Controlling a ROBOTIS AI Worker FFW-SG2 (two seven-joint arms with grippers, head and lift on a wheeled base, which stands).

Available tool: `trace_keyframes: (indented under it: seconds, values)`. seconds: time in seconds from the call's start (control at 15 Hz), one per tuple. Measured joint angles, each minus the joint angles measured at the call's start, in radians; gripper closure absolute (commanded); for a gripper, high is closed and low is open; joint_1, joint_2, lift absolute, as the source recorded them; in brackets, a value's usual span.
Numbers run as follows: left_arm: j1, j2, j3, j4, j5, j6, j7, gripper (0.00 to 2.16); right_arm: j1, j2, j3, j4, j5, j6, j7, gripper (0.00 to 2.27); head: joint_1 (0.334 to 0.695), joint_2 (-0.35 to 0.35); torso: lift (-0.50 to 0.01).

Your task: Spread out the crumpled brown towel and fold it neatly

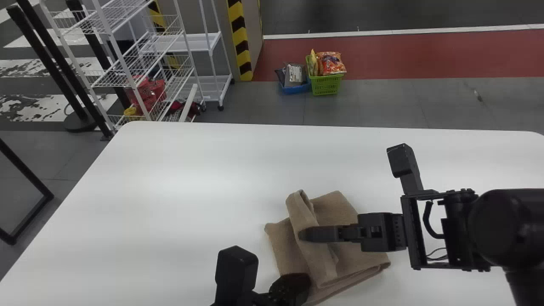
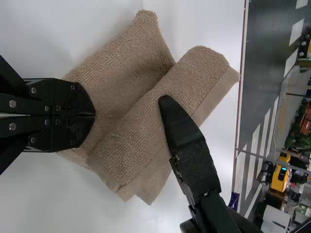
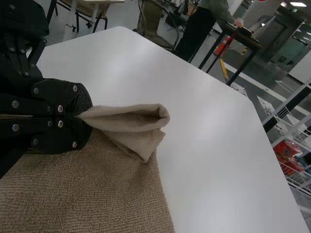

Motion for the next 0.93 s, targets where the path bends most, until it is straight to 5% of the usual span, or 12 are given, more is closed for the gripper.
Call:
trace_keyframes:
  seconds: [0.2,0.27,0.33,0.4,0.93]
  values:
    - [0.0,-0.002,-0.008,0.0,0.0,0.0,0.0,2.06,-0.011,0.0,0.012,0.045,-0.003,-0.013,0.0,1.47,0.695,0.149,-0.126]
    - [0.0,-0.002,-0.011,0.0,0.0,0.0,0.001,2.06,-0.013,0.0,0.018,0.05,-0.004,-0.013,-0.004,1.17,0.695,0.15,-0.126]
    - [0.0,-0.002,-0.012,0.0,-0.001,0.0,0.001,2.06,-0.016,0.0,0.025,0.052,-0.006,-0.008,-0.013,0.46,0.695,0.152,-0.126]
    - [0.0,-0.002,-0.013,0.0,-0.001,0.0,0.001,2.06,-0.017,0.0,0.03,0.053,-0.007,-0.002,-0.02,0.0,0.695,0.153,-0.126]
    - [0.0,0.002,-0.013,0.0,-0.002,0.0,0.001,2.06,0.025,0.0,-0.019,-0.045,-0.126,0.114,-0.022,0.05,0.695,0.172,-0.126]
